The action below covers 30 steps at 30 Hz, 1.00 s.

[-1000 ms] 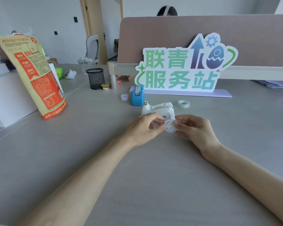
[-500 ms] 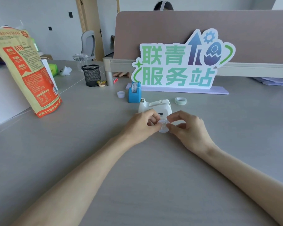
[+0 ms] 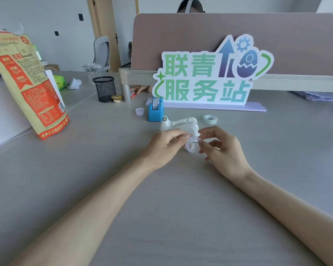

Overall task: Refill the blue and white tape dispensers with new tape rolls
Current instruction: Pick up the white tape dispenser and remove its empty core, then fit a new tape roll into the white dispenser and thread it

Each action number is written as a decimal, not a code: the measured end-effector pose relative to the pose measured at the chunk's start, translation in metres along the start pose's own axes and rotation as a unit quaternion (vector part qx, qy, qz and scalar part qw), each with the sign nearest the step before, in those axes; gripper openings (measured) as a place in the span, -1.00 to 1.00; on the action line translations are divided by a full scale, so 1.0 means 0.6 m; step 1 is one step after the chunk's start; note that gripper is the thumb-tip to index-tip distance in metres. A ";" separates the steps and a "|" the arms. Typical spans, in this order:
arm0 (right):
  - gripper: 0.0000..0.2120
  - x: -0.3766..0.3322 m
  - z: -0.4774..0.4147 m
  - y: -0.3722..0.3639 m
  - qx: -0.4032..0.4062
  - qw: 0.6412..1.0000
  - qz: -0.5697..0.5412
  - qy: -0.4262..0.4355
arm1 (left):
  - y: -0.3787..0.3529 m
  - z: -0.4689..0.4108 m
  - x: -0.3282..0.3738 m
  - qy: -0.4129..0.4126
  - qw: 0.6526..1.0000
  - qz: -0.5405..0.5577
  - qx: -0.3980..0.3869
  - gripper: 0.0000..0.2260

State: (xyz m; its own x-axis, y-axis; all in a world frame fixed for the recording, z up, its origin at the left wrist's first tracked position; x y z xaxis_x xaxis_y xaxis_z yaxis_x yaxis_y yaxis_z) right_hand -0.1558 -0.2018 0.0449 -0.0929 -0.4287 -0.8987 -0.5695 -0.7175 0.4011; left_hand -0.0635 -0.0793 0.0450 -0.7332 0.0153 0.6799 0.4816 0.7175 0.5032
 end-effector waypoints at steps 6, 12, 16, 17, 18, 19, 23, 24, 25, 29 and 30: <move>-0.90 0.004 -0.011 0.022 0.042 0.994 0.101 0.009 | -0.004 -0.003 0.001 -0.098 0.986 -0.134 -0.018 -0.77; -0.91 0.033 -0.040 0.048 0.064 0.984 0.162 -0.036 | -0.030 0.000 -0.020 -0.082 0.973 -0.197 -0.089 -0.70; -0.84 0.050 -0.073 0.044 0.057 0.980 0.183 -0.062 | -0.029 -0.004 -0.024 -0.075 0.971 -0.207 -0.092 -0.75; -0.81 0.051 -0.085 0.046 0.065 0.979 0.181 -0.062 | -0.029 -0.004 -0.026 -0.071 0.972 -0.205 -0.092 -0.77; -0.78 0.053 -0.099 0.048 0.074 0.979 0.182 -0.060 | -0.029 -0.005 -0.027 -0.065 0.974 -0.198 -0.091 -0.79; -0.75 0.056 -0.115 0.049 0.081 0.977 0.190 -0.057 | -0.028 -0.005 -0.027 -0.061 0.976 -0.188 -0.089 -0.81; -0.60 0.074 -0.177 0.030 0.058 0.961 0.266 -0.043 | -0.021 -0.005 -0.025 -0.044 0.980 -0.180 -0.077 -0.85; -0.57 0.079 -0.189 0.023 0.044 0.956 0.287 -0.044 | -0.020 -0.005 -0.024 -0.044 0.980 -0.180 -0.075 -0.84; -0.55 0.084 -0.196 0.018 0.033 0.950 0.308 -0.047 | -0.020 -0.005 -0.023 -0.045 0.980 -0.178 -0.074 -0.84; -0.56 0.091 -0.199 0.016 0.039 0.936 0.347 -0.049 | -0.020 -0.005 -0.027 -0.042 0.982 -0.166 -0.073 -0.84; -0.57 0.090 -0.196 0.019 0.046 0.937 0.342 -0.050 | -0.020 -0.005 -0.027 -0.041 0.982 -0.167 -0.072 -0.84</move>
State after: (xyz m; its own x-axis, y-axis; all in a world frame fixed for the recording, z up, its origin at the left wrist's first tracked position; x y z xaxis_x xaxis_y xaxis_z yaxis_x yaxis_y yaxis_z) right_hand -0.0709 -0.2977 0.0217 -0.5366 -0.7137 -0.4502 -0.4163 -0.2402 0.8769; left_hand -0.0558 -0.0904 0.0298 -0.8951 -0.1439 0.4220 0.2668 0.5855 0.7655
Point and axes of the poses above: each hand's wrist, its own z-axis away from the middle knuckle, its own y-axis out of the back of the hand, x = y × z, the point moved 9 cm from there along -z, towards the middle knuckle, and after that the axes turned 12 degrees about -y, right-handed, at the moved point
